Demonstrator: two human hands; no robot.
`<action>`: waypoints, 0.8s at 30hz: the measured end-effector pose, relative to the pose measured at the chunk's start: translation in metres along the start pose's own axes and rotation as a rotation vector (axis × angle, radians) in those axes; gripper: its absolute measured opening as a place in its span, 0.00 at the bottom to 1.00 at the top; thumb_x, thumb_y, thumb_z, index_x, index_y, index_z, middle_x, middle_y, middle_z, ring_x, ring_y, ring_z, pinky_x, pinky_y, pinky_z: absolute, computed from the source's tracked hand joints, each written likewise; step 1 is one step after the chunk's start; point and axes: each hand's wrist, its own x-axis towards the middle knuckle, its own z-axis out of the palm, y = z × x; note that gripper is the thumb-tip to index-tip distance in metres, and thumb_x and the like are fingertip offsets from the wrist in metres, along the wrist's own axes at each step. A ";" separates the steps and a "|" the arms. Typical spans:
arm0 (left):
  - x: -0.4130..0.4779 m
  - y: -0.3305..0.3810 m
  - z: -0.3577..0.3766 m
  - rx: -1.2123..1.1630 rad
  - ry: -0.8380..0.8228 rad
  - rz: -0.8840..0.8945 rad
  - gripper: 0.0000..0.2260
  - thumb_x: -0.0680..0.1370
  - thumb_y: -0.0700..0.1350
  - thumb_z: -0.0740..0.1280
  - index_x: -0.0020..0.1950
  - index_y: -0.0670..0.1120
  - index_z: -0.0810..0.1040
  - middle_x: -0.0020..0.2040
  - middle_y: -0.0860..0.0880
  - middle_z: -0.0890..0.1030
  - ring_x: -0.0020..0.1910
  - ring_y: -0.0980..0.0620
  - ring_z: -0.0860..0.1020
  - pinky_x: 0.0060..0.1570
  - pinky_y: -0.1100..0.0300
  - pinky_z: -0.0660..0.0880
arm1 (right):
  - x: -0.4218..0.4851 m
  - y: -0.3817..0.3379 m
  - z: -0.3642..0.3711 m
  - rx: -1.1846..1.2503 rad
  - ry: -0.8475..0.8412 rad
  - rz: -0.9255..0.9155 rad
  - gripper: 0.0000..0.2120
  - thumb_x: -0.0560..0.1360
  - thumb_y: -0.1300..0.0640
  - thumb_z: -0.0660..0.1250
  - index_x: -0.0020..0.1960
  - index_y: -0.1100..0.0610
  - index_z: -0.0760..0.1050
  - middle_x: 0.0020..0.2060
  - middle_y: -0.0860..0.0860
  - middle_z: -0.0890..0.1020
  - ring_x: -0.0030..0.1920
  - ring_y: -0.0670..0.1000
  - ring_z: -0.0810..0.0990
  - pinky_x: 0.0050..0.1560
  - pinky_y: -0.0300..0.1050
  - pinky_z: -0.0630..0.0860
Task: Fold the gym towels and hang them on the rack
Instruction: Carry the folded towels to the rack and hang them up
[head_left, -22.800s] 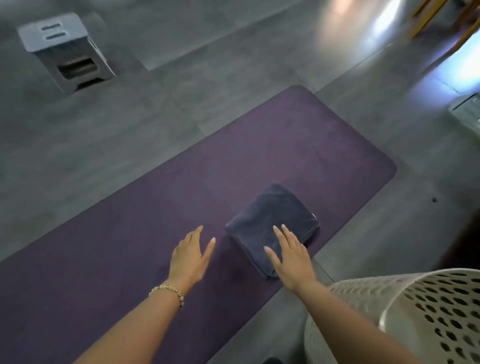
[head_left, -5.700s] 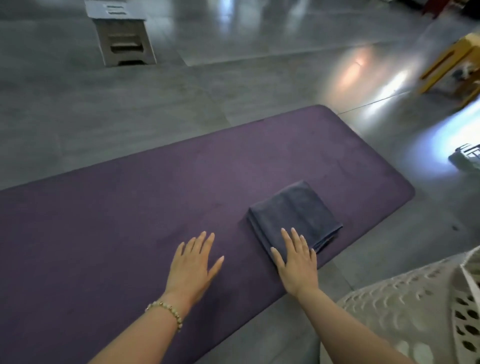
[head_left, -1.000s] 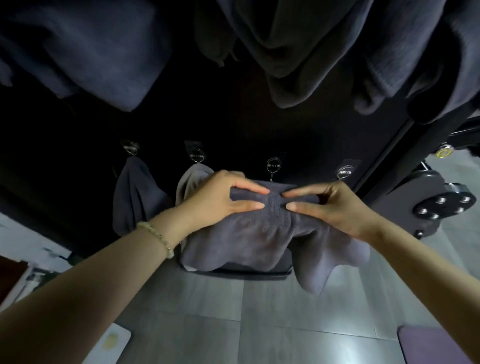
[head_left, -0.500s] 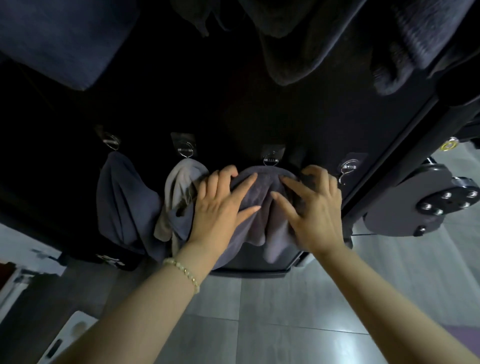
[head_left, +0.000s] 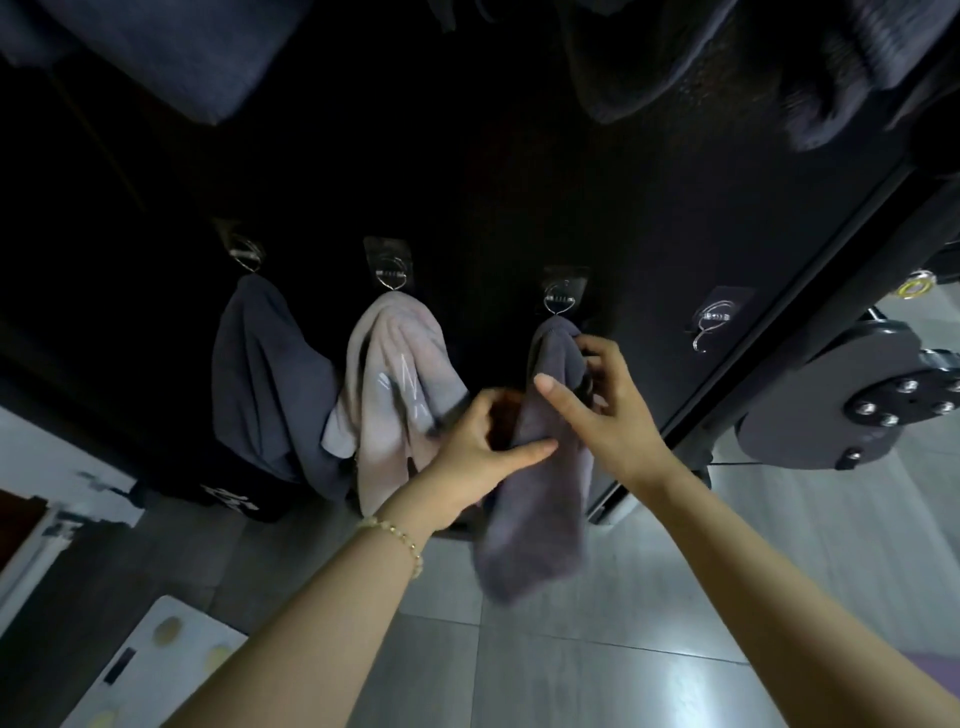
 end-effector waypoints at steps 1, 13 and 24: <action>-0.002 -0.010 0.003 -0.103 -0.022 -0.067 0.21 0.72 0.49 0.74 0.61 0.53 0.71 0.55 0.57 0.80 0.55 0.62 0.77 0.49 0.70 0.75 | 0.002 0.000 0.000 -0.029 -0.003 -0.009 0.27 0.68 0.42 0.72 0.61 0.49 0.68 0.55 0.50 0.77 0.55 0.44 0.76 0.54 0.36 0.75; -0.044 -0.068 -0.008 0.223 0.325 0.166 0.30 0.72 0.67 0.62 0.68 0.52 0.71 0.63 0.55 0.76 0.61 0.58 0.75 0.62 0.62 0.71 | 0.016 0.001 0.042 -0.251 0.335 0.015 0.27 0.69 0.45 0.74 0.57 0.53 0.63 0.52 0.53 0.72 0.44 0.49 0.76 0.38 0.41 0.75; -0.100 -0.059 -0.011 0.904 0.217 0.371 0.25 0.76 0.60 0.58 0.68 0.48 0.72 0.66 0.52 0.74 0.64 0.52 0.71 0.64 0.60 0.64 | -0.072 0.017 -0.020 -0.554 0.058 0.090 0.32 0.76 0.41 0.64 0.75 0.49 0.59 0.74 0.47 0.61 0.74 0.47 0.60 0.72 0.47 0.61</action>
